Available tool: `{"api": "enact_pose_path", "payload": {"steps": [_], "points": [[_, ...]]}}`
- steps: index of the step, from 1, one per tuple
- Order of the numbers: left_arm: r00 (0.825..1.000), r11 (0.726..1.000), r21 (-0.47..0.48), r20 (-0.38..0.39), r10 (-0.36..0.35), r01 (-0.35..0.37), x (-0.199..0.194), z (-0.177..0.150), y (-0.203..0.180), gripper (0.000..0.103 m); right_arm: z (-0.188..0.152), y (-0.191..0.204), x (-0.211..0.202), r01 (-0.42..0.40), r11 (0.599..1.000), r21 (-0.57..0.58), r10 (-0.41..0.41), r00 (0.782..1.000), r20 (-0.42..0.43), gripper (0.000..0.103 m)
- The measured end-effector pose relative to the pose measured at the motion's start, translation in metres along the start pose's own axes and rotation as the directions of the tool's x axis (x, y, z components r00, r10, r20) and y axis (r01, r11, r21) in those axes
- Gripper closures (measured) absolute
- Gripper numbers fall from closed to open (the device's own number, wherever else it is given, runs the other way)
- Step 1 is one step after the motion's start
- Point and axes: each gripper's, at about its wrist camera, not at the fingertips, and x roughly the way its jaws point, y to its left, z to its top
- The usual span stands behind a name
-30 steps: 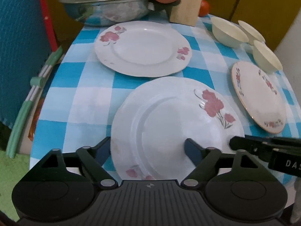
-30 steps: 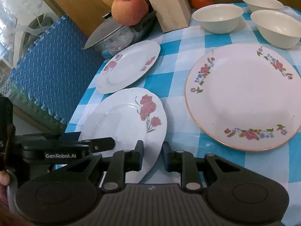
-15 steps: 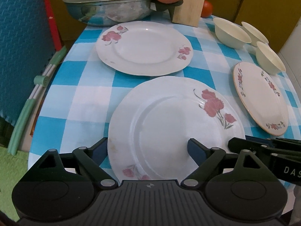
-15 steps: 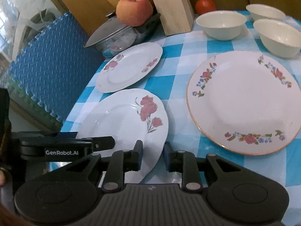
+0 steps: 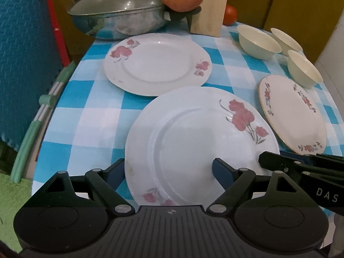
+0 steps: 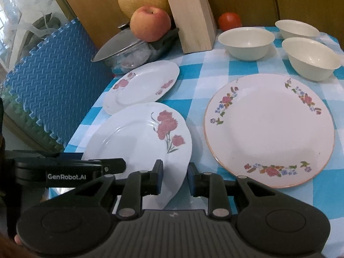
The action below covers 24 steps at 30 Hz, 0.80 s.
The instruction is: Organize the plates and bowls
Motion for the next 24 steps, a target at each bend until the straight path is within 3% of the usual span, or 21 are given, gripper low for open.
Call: {"api": "enact_pose_path", "payload": {"steps": [24], "points": [[0.994, 0.995, 0.055, 0.057, -0.088, 0.085, -0.001, 0.026, -0.043, 0.013, 0.014, -0.040, -0.040, 0.085, 0.991, 0.100, -0.098, 0.987, 0.126, 0.080]]}}
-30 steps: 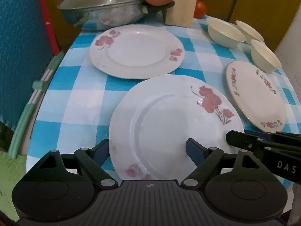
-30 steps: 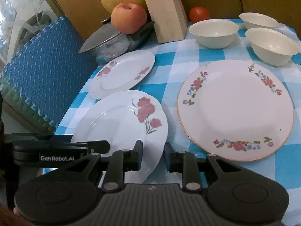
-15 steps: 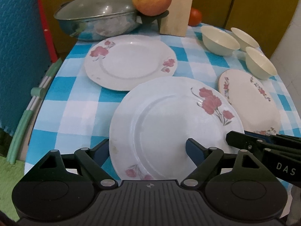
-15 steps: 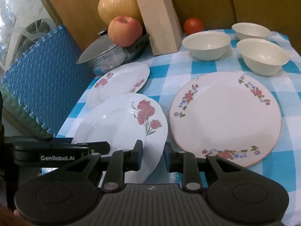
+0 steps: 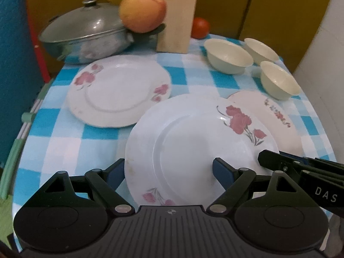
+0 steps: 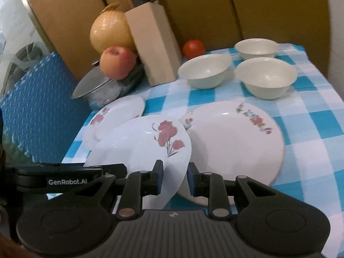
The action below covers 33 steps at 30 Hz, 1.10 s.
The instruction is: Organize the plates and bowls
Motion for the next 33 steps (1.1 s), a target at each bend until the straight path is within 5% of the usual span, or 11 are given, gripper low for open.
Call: {"api": "enact_pose_path", "payload": {"steps": [33], "points": [[0.995, 0.986, 0.136, -0.049, -0.088, 0.094, 0.064, 0.035, -0.093, 0.013, 0.016, -0.080, -0.001, 0.209, 0.967, 0.145, -0.216, 0.976, 0.033, 0.079]]}}
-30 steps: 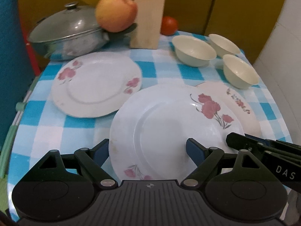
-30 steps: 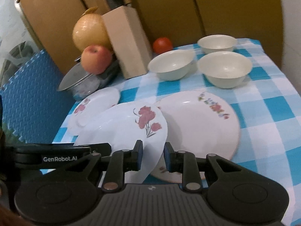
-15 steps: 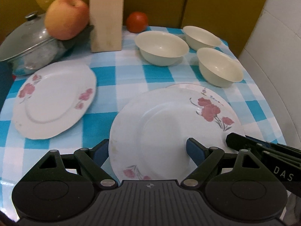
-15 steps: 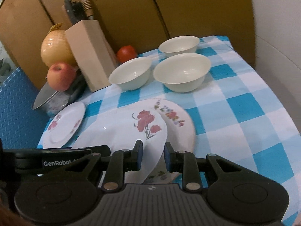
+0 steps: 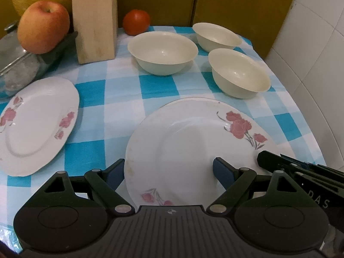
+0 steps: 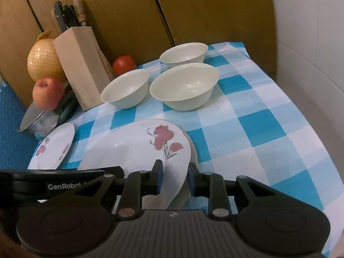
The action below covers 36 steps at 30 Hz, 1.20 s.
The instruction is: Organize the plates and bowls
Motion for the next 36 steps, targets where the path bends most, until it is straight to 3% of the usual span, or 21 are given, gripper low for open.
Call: {"api": "enact_pose_path", "payload": {"steps": [17, 36], "points": [[1.000, 1.000, 0.013, 0.000, -0.008, 0.008, 0.012, 0.004, -0.002, 0.015, 0.001, 0.004, 0.008, 0.071, 0.997, -0.042, -0.070, 0.997, 0.020, 0.078], [1.000, 1.000, 0.008, 0.021, 0.001, -0.001, 0.005, 0.005, 0.005, 0.017, 0.004, 0.005, 0.007, 0.080, 0.996, -0.032, -0.079, 0.996, 0.034, 0.078]]}}
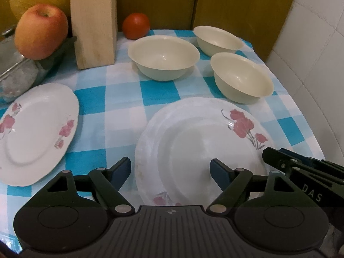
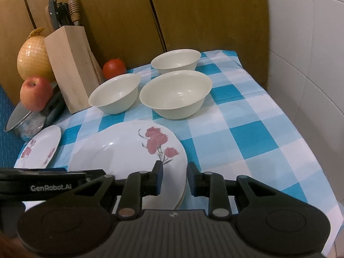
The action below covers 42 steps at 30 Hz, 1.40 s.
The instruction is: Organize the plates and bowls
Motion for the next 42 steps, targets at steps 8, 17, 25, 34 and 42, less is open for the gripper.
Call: {"api": "enact_pose_path", "payload": {"steps": [8, 17, 25, 34, 42], "points": [[1.000, 1.000, -0.013, -0.001, 0.020, -0.020, -0.002, 0.000, 0.008, 0.017, 0.006, 0.000, -0.006, 0.006, 1.000, 0.012, -0.006, 0.999, 0.032, 0.078], [0.999, 0.999, -0.017, 0.020, 0.035, -0.035, -0.013, -0.002, 0.016, 0.017, 0.009, 0.036, -0.010, -0.091, 0.995, -0.037, 0.092, 0.995, 0.043, 0.078], [0.995, 0.991, -0.094, 0.031, 0.094, -0.091, -0.026, -0.006, 0.054, 0.015, 0.004, 0.081, 0.002, -0.169, 0.980, -0.107, 0.171, 0.985, 0.010, 0.078], [0.988, 0.973, -0.194, 0.062, 0.141, -0.127, -0.045, -0.009, 0.103, 0.013, 0.012, 0.132, 0.013, -0.236, 0.956, -0.175, 0.242, 0.970, 0.010, 0.078], [0.974, 0.913, -0.366, 0.062, 0.217, -0.180, -0.060, -0.008, 0.166, 0.011, 0.016, 0.171, 0.046, -0.280, 0.947, -0.159, 0.276, 0.960, -0.047, 0.076]]}}
